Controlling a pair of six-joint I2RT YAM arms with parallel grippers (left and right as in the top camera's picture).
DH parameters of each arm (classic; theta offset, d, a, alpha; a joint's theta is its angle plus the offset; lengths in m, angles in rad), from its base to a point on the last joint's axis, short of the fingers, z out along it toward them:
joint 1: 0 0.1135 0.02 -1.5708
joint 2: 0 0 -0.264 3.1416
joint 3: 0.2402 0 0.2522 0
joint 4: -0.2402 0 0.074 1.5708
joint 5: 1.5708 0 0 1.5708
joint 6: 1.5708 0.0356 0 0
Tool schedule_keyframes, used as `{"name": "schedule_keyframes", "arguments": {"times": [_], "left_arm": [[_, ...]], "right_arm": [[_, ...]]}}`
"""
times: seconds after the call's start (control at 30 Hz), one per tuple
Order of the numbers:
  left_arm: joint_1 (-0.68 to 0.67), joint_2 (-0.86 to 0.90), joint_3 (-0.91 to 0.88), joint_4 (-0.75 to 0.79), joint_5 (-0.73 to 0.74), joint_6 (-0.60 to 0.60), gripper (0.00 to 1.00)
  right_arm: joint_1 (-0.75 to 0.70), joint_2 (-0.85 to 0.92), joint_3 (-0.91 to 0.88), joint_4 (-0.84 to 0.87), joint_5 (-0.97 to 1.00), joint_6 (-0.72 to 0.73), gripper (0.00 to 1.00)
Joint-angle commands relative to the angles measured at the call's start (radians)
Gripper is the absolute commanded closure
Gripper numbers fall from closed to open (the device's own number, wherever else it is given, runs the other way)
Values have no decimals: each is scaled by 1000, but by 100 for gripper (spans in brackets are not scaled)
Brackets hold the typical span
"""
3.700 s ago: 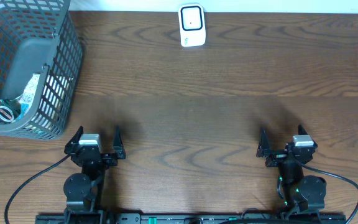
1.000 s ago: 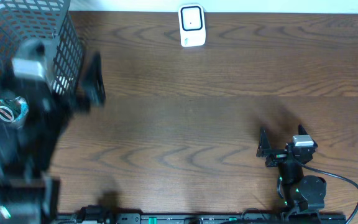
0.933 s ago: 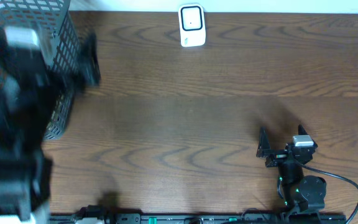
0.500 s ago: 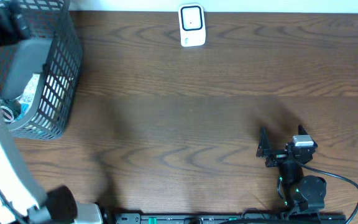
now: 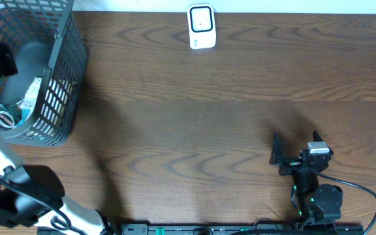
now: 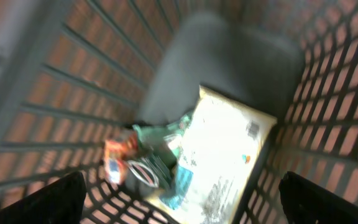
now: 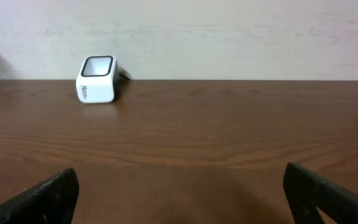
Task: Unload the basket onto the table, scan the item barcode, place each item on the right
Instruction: 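Move the left gripper up and into the grey basket, then grasp the white-and-yellow snack bag in the basket with the left gripper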
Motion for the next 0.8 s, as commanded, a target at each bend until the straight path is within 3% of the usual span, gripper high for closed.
{"name": "schedule_keyframes", "arguments": {"times": [0.0,0.4,0.6,0.77], "left_arm": [[6,56,-16,-43,-5,32,2],[25,185,-74,-135,59,130,2],[26,193,-210,-104,58,225,2],[23,193,-264,-56,64,235,2]], "right_arm": [[-3,-6,-2,-3,2,10,1],[-3,-6,-2,-3,2,10,1],[-3,-6,-2,-3,1,10,1],[-3,-6,-2,-3,2,10,1]]}}
